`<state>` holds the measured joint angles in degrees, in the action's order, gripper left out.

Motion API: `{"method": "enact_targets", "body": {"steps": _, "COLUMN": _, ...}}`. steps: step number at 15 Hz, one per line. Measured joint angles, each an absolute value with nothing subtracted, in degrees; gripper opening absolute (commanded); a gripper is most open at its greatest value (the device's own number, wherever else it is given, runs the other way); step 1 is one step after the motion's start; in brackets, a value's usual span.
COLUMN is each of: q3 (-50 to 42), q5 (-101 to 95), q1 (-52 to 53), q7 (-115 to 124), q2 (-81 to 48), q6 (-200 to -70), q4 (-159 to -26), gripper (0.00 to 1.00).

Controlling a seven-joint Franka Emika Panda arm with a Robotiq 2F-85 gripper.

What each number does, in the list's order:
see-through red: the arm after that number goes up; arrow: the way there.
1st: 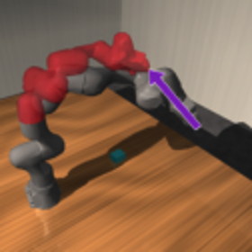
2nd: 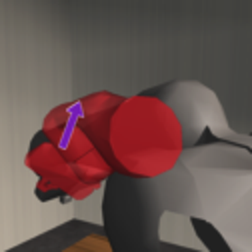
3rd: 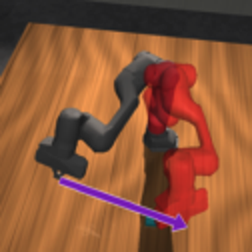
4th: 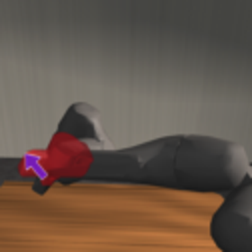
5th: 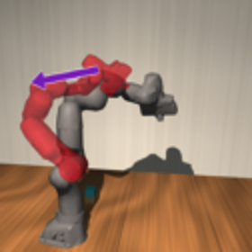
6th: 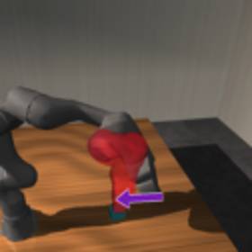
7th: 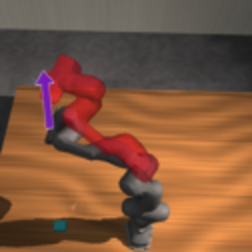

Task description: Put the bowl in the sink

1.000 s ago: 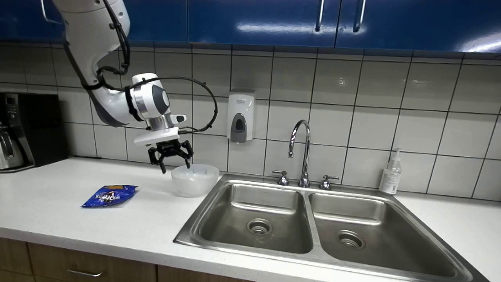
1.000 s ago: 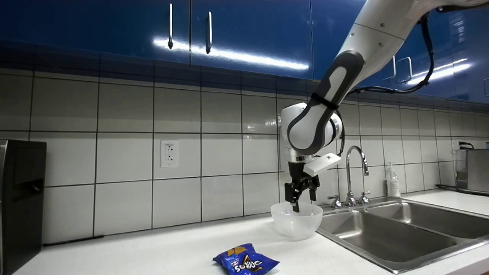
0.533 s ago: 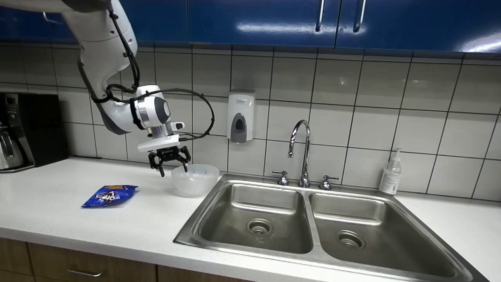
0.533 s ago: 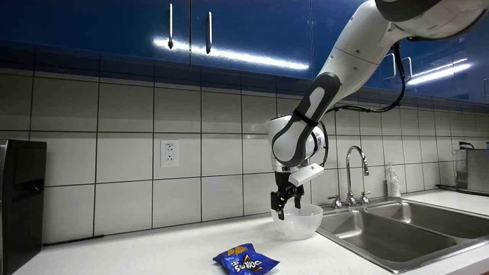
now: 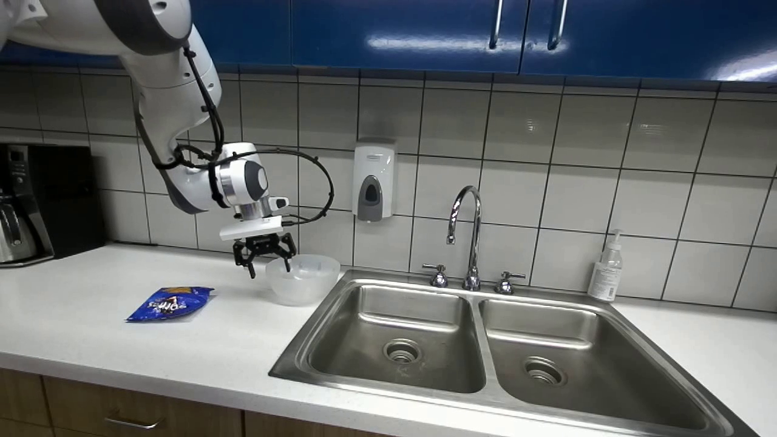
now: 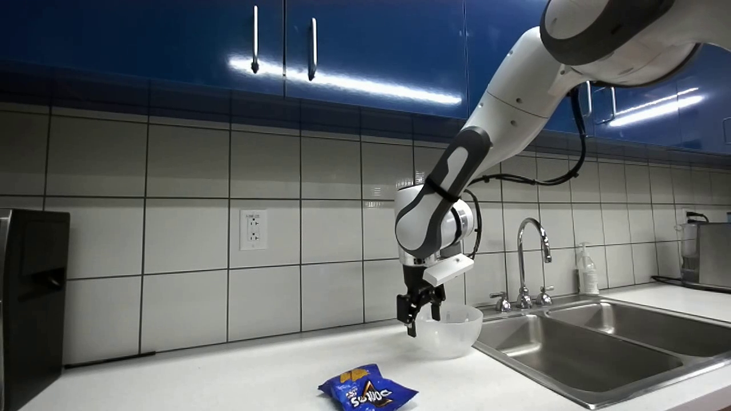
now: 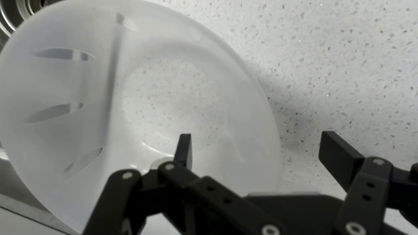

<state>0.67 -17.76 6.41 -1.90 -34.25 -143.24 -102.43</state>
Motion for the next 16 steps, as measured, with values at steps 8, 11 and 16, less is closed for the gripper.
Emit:
{"method": "enact_targets", "body": {"steps": 8, "q3": 0.8, "q5": -17.7, "q1": 6.4, "q7": -2.5, "q2": -34.9, "q6": -142.1, "q4": -101.3, "gripper": 0.49}}
{"method": "enact_targets", "body": {"steps": 11, "q3": 0.8, "q5": -17.7, "q1": 6.4, "q7": -3.0, "q2": -34.9, "q6": -142.1, "q4": -101.2, "gripper": 0.25}}
{"method": "enact_targets", "body": {"steps": 16, "q3": 0.8, "q5": -17.7, "q1": 6.4, "q7": -3.3, "q2": -34.9, "q6": -142.0, "q4": -101.2, "gripper": 0.00}}
